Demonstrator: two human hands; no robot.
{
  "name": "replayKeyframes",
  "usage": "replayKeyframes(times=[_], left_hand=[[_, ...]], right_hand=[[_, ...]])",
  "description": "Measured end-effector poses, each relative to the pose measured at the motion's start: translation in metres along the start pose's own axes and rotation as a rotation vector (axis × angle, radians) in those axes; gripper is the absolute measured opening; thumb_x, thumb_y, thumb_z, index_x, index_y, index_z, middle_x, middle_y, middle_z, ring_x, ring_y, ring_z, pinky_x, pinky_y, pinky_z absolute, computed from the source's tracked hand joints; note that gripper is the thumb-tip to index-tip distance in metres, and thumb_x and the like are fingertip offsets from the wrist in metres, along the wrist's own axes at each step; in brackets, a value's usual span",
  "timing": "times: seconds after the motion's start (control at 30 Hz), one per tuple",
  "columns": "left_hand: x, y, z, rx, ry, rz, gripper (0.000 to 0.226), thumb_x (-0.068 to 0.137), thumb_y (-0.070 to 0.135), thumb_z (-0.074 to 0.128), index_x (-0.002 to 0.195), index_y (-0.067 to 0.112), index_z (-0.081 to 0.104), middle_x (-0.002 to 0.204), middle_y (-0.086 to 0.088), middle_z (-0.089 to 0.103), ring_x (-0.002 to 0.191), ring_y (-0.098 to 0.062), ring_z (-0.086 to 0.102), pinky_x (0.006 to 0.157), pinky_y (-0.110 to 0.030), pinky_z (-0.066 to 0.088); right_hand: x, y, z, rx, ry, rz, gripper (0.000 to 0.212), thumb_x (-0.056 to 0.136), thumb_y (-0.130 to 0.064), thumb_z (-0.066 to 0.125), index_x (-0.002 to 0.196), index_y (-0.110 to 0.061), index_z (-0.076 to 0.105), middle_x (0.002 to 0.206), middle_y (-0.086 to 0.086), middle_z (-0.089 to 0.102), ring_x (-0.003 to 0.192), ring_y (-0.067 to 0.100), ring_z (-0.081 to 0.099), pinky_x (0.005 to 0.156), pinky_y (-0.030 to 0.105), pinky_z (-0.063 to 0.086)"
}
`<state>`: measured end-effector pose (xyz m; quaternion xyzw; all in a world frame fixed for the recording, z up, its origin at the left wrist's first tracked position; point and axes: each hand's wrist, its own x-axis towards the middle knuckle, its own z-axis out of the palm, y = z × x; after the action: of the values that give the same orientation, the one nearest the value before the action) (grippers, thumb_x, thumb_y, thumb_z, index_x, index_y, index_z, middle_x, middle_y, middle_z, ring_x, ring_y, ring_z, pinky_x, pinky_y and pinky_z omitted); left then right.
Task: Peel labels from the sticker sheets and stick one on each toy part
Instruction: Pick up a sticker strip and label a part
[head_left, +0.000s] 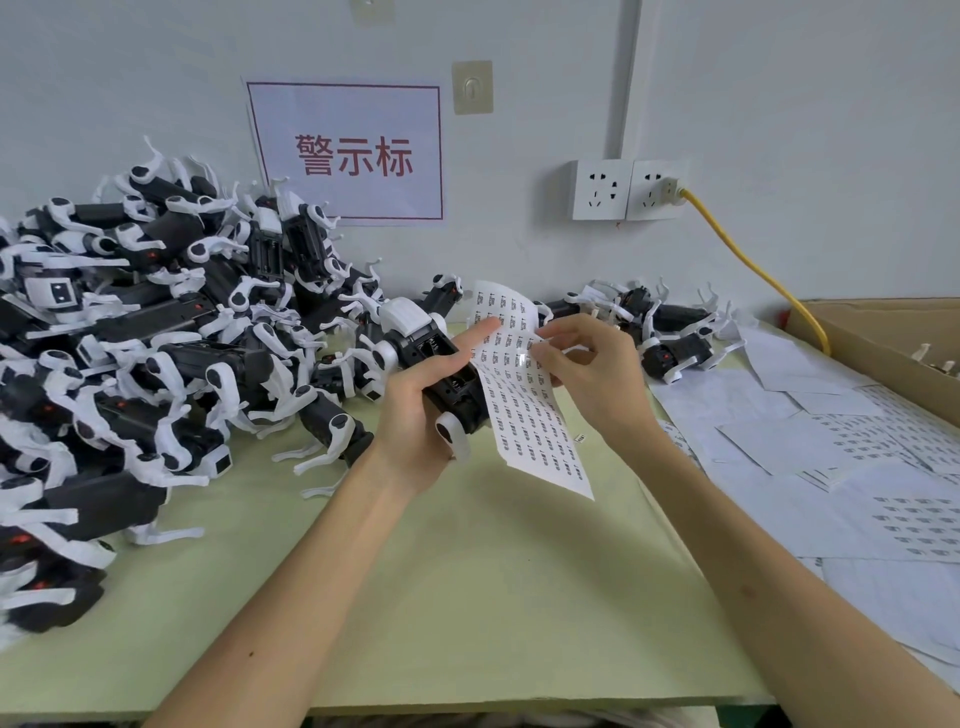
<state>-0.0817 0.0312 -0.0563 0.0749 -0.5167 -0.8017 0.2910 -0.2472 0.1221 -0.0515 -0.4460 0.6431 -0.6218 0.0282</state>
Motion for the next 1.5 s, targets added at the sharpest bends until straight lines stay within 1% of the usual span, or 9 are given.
replayKeyframes(times=[0.27,0.5,0.7,0.87,1.0,1.13,1.27,1.37,1.5], left_hand=[[0.0,-0.002,-0.001,0.05,0.054,-0.006,0.052,0.085,0.03,0.057,0.137,0.023,0.066,0.148,-0.013,0.056,0.123,-0.036,0.052,0.096,-0.042,0.028],[0.0,-0.003,0.001,0.033,0.066,0.026,0.054,0.088,0.027,0.053,0.141,0.018,0.063,0.146,-0.011,0.057,0.136,-0.042,0.051,0.113,-0.05,0.031],[0.002,-0.001,-0.001,-0.031,0.067,0.05,0.055,0.086,0.026,0.057,0.14,0.018,0.063,0.145,-0.016,0.059,0.131,-0.033,0.053,0.111,-0.046,0.033],[0.005,-0.004,0.002,-0.077,0.132,0.062,0.056,0.081,0.025,0.061,0.136,0.015,0.066,0.128,-0.009,0.067,0.1,-0.028,0.059,0.076,-0.033,0.044],[0.008,-0.003,-0.002,-0.162,0.238,0.053,0.051,0.09,0.02,0.066,0.141,0.018,0.061,0.086,0.006,0.067,0.064,-0.009,0.063,0.045,-0.013,0.044],[0.007,-0.005,-0.009,0.253,0.303,0.236,0.034,0.073,0.028,0.072,0.106,0.025,0.078,0.107,0.01,0.071,0.096,-0.01,0.066,0.08,-0.029,0.05],[0.002,-0.007,-0.005,0.506,0.114,0.305,0.029,0.083,0.02,0.065,0.109,0.012,0.074,0.099,0.035,0.07,0.089,0.013,0.065,0.071,-0.01,0.051],[0.0,-0.009,-0.007,0.641,0.07,0.164,0.034,0.079,0.034,0.068,0.112,0.032,0.075,0.095,0.044,0.066,0.088,0.02,0.063,0.06,-0.012,0.053],[0.001,-0.01,-0.002,0.501,0.074,0.002,0.036,0.077,0.037,0.071,0.113,0.038,0.077,0.096,0.018,0.075,0.087,-0.006,0.071,0.064,-0.02,0.053]], right_hand=[[-0.001,0.001,0.001,-0.056,0.06,-0.028,0.013,0.085,-0.01,0.08,0.084,-0.016,0.069,0.084,-0.001,0.072,0.069,0.023,0.069,0.07,0.033,0.056],[0.0,0.005,0.005,-0.107,0.055,-0.067,0.016,0.088,-0.011,0.078,0.083,-0.018,0.064,0.085,-0.011,0.069,0.068,0.009,0.064,0.062,0.012,0.047],[0.003,0.002,0.0,0.348,-0.212,0.347,0.018,0.096,-0.018,0.07,0.106,-0.007,0.061,0.101,0.008,0.077,0.076,0.02,0.075,0.062,0.024,0.056],[0.003,0.003,-0.001,0.284,-0.157,0.257,0.007,0.097,-0.008,0.066,0.091,-0.01,0.068,0.087,0.0,0.078,0.073,0.016,0.075,0.063,0.029,0.057],[0.009,0.01,-0.01,-0.208,0.036,0.072,0.019,0.097,-0.007,0.057,0.098,-0.019,0.072,0.089,-0.009,0.072,0.075,0.007,0.067,0.071,0.027,0.051],[0.009,0.016,-0.011,-0.597,-0.007,-0.015,0.034,0.097,-0.004,0.045,0.116,-0.015,0.072,0.1,0.003,0.073,0.096,0.026,0.065,0.09,0.031,0.04],[0.008,0.018,-0.007,-0.673,-0.092,-0.174,0.037,0.094,-0.002,0.045,0.113,-0.017,0.073,0.112,0.001,0.072,0.11,0.027,0.057,0.09,0.035,0.023],[0.007,0.017,-0.005,-0.646,-0.152,-0.266,0.036,0.095,-0.004,0.048,0.115,-0.024,0.071,0.104,-0.008,0.07,0.102,0.016,0.05,0.088,0.031,0.019],[0.005,0.013,-0.004,-0.522,-0.09,-0.312,0.026,0.096,-0.009,0.06,0.114,-0.026,0.068,0.087,-0.012,0.064,0.096,0.014,0.053,0.089,0.026,0.02]])
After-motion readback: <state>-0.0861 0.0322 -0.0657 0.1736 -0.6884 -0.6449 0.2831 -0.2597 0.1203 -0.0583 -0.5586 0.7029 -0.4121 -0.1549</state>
